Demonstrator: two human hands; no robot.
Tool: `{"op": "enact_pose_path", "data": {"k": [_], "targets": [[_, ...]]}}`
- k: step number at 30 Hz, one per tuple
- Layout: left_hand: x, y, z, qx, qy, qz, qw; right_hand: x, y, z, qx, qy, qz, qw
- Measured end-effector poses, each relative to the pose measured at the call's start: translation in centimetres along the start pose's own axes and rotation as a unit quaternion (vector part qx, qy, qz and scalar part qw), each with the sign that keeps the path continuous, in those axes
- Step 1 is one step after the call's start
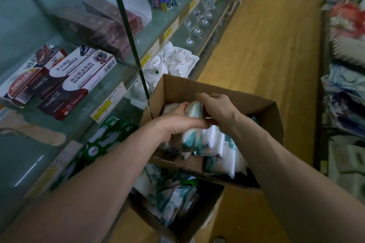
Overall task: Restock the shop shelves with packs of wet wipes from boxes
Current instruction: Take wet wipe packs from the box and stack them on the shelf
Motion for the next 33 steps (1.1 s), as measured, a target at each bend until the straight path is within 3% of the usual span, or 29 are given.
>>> {"op": "enact_pose_path", "data": {"k": [4, 10, 16, 22, 27, 33], "targets": [[0.6, 1.2, 1.7, -0.108, 0.298, -0.065, 0.946, -0.4, 2.0, -0.6, -0.007, -0.065, -0.002, 0.998], [0.9, 2.3, 3.8, -0.068, 0.384, -0.075, 0.918, 2.1, 8.5, -0.7, -0.025, -0.024, -0.098, 0.995], [1.8, 5.0, 8.7, -0.053, 0.453, -0.08, 0.886, 3.7, 12.5, -4.1, -0.012, 0.018, -0.113, 0.993], [3.5, 8.9, 14.9, -0.108, 0.438, -0.076, 0.889, 6.7, 17.5, -8.1, 0.19, 0.032, -0.148, 0.97], [2.3, 13.2, 22.1, -0.187, 0.423, -0.093, 0.882, 11.5, 24.5, -12.6, 0.31, -0.164, -0.132, 0.927], [-1.5, 19.8, 32.2, -0.255, 0.392, -0.118, 0.876, 19.2, 34.4, -16.2, 0.394, -0.285, -0.073, 0.871]]}}
Point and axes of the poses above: each hand's wrist, its own y-axis away from the middle knuckle, its own z-axis out of the palm, x = y × z, the point moved 2 cm from there along -y, towards the middle knuckle, and after that the axes turned 13 degrees about y, right-handed, at the moved point
